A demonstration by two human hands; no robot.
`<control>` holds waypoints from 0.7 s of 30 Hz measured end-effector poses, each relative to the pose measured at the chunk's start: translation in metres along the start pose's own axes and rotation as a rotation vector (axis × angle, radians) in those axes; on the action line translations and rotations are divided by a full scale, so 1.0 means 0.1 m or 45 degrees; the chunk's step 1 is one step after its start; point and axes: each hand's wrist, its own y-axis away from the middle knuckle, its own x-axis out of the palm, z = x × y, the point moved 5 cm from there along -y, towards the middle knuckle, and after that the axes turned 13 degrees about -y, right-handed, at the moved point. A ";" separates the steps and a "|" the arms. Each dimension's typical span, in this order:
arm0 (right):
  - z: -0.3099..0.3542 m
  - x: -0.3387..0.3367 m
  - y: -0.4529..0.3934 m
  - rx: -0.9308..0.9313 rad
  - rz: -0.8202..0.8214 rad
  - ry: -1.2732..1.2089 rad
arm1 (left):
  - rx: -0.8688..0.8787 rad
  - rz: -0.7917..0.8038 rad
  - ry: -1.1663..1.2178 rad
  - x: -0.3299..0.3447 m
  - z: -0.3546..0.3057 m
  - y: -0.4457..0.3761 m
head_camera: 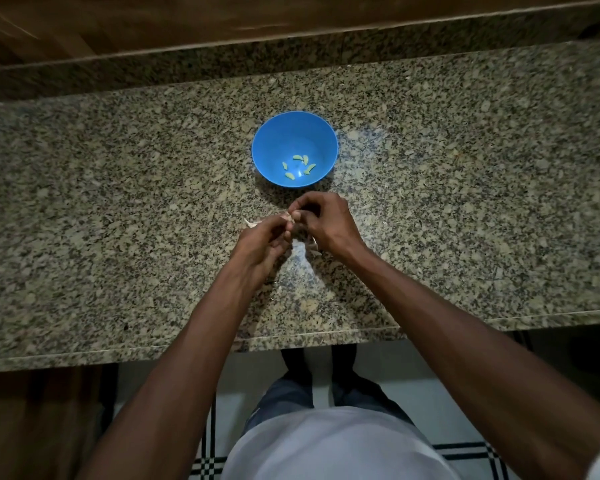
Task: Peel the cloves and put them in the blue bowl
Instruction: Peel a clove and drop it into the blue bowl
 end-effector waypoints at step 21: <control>-0.17 0.01 0.08 0.108 0.006 -0.450 | 0.001 0.018 -0.124 -0.14 -0.05 0.11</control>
